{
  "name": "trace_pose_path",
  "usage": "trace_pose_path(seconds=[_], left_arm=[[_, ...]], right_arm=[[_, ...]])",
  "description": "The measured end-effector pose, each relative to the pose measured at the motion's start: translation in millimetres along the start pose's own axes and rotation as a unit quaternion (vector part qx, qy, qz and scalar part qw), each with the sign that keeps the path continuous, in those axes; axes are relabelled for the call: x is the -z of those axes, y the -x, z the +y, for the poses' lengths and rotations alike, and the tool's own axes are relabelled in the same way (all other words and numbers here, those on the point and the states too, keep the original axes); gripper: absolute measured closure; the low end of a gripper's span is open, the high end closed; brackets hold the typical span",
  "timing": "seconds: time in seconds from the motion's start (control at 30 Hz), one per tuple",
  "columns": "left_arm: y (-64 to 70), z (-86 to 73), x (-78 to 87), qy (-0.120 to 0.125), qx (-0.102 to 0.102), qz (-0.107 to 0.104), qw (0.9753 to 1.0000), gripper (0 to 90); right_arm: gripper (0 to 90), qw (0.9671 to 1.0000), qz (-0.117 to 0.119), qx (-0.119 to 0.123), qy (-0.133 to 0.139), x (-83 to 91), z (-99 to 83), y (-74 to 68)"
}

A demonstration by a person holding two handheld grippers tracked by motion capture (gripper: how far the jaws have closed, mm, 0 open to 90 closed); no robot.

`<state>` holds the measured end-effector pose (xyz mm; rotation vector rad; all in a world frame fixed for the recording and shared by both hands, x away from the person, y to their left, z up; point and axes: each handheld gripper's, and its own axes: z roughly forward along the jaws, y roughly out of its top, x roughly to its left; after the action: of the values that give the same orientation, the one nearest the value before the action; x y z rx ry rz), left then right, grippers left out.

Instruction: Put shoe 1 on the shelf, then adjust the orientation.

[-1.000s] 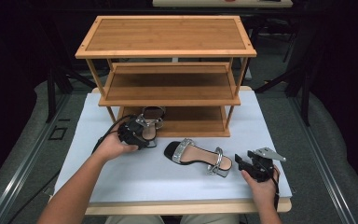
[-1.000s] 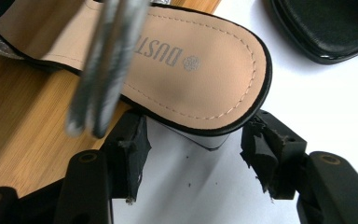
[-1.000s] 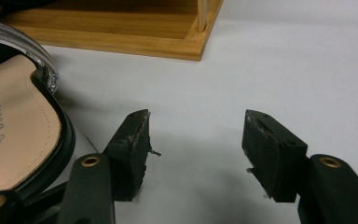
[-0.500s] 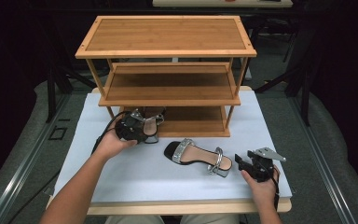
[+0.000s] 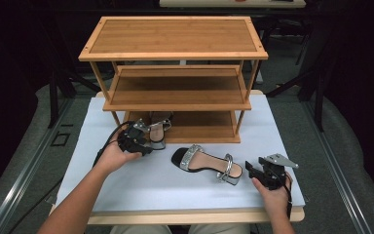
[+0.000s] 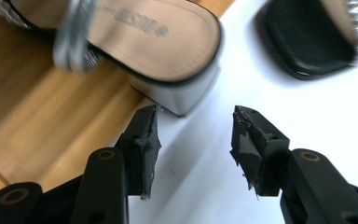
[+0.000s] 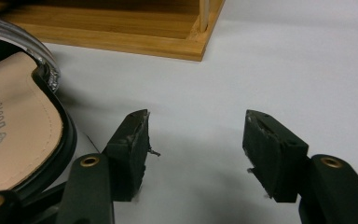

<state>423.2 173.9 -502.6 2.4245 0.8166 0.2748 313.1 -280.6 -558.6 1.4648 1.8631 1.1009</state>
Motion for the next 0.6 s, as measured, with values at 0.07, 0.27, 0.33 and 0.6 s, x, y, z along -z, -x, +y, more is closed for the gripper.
trace_pose_path(seconds=[0.07,0.27,0.33,0.6], left_arm=[[4.9,-9.5,6.6,0.017,0.019,-0.015,0.9996,49.5],[26.1,-45.1,15.2,0.03,0.05,-0.013,0.9982,46.7],[31.2,-56.5,15.6,0.033,0.055,-0.013,0.9979,46.1],[32.4,-86.0,18.6,0.04,0.067,-0.001,0.997,44.4]], right_arm=[[40.6,1.0,0.004,0.006,0.004,2.8,3.1,-0.4],[40.9,0.9991,0.035,0.024,-0.003,13.1,21.1,-7.5],[41.1,0.9977,0.05,0.046,-0.011,15.5,29.1,-14.2],[41.0,0.9853,0.095,0.135,-0.044,27.1,80.2,-38.9]])
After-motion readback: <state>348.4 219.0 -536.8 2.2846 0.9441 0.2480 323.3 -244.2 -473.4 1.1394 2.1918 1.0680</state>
